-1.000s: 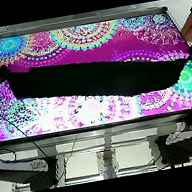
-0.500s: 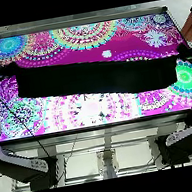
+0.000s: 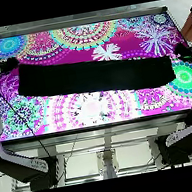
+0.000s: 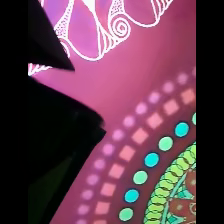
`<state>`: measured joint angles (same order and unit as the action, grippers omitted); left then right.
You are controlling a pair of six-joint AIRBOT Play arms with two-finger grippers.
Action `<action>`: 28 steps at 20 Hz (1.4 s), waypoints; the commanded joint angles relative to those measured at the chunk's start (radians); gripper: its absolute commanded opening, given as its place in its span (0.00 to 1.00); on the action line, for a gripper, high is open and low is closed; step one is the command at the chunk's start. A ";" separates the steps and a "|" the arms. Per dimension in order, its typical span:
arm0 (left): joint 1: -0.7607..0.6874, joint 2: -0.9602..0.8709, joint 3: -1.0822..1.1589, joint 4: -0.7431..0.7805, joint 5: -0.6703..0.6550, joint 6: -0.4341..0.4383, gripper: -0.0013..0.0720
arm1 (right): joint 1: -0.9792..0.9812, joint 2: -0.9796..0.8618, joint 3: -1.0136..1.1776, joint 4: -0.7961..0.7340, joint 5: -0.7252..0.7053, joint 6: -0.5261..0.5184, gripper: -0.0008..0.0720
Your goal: Fold the clothes and pants, and hang the long-sleeved shirts on hangers.
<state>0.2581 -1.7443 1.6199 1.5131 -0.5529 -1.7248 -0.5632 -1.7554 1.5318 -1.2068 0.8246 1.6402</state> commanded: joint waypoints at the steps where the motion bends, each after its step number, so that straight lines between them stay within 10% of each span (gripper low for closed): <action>1: -0.005 0.000 0.001 -0.006 -0.003 0.004 0.83 | 0.004 -0.003 0.018 0.002 0.034 -0.011 0.56; 11: 0.179 -0.005 0.006 -0.107 -0.689 0.151 0.97 | 0.002 -0.003 0.187 -0.037 0.361 -0.162 0.56; 15: 0.259 -0.005 0.005 -0.386 -0.713 0.249 0.97 | 0.002 -0.003 0.187 -0.036 0.457 -0.205 0.56; 28: 0.242 -0.158 0.004 -0.373 -0.702 0.276 0.98 | 0.003 -0.003 0.186 -0.019 0.530 -0.221 0.55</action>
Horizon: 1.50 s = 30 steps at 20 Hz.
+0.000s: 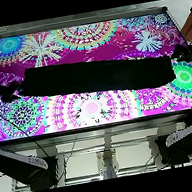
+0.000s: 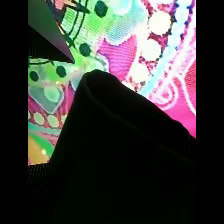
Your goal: Fold the clothes and pants, and hang the long-sleeved shirts on hangers.
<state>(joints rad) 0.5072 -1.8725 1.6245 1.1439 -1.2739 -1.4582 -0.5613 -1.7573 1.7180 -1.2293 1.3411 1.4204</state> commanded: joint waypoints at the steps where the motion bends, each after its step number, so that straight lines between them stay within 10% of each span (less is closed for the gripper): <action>1: -0.011 -0.035 0.000 -0.005 0.034 0.009 0.98 | 0.001 -0.001 0.000 0.003 0.014 -0.002 0.55; 5: -0.043 -0.043 0.000 -0.004 0.085 0.044 0.95 | 0.001 -0.001 0.000 0.023 0.014 -0.002 0.55; 11: -0.101 -0.038 0.000 -0.001 0.087 0.083 0.18 | 0.001 -0.001 0.000 0.024 0.034 -0.002 0.55; 22: -0.163 0.332 0.039 0.278 0.054 -0.061 0.07 | 0.001 -0.001 0.000 0.024 0.137 -0.002 0.55; 30: -0.555 0.335 0.217 0.416 0.023 -0.090 0.07 | 0.001 -0.001 0.000 0.024 0.229 -0.031 0.55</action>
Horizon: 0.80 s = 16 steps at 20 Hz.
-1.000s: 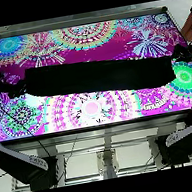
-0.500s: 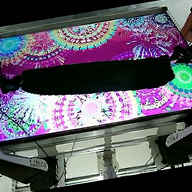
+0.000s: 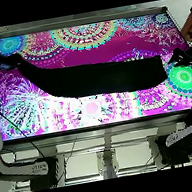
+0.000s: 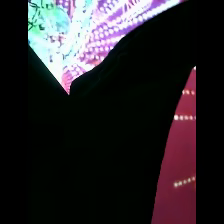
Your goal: Fold the clothes and pants, and hang the long-sleeved shirts on hangers.
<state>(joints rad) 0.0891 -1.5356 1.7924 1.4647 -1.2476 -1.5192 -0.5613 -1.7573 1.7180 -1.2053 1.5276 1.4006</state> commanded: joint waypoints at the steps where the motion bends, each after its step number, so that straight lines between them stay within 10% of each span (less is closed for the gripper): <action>1: -0.188 -0.013 0.058 0.122 -0.003 -0.048 0.07 | 0.001 -0.001 0.000 0.000 0.050 -0.018 0.55; 16: -0.554 -0.243 0.200 -0.025 -0.021 -0.064 0.07 | 0.001 -0.001 -0.001 0.001 0.073 -0.034 0.55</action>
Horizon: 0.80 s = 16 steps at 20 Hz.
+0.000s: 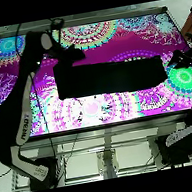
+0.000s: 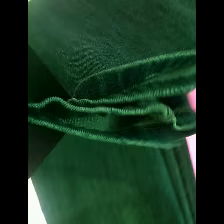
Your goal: Fold the clothes and pants, and hang the long-sleeved shirts on hangers.
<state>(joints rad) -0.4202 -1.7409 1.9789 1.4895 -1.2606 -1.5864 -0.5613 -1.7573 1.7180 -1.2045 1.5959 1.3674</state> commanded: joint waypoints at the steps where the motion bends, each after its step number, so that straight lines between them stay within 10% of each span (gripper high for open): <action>1: -0.060 -0.063 0.014 -0.072 0.002 -0.005 0.07 | 0.001 0.000 -0.003 0.002 0.008 0.000 0.55; 16: -0.052 -0.099 0.014 -0.093 0.221 -0.251 0.08 | 0.001 0.000 -0.036 0.003 0.018 -0.002 0.55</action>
<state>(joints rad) -0.4873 -1.8561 1.9919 1.3964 -1.0737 -1.7958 -0.5613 -1.7573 1.6817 -1.2018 1.6135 1.3655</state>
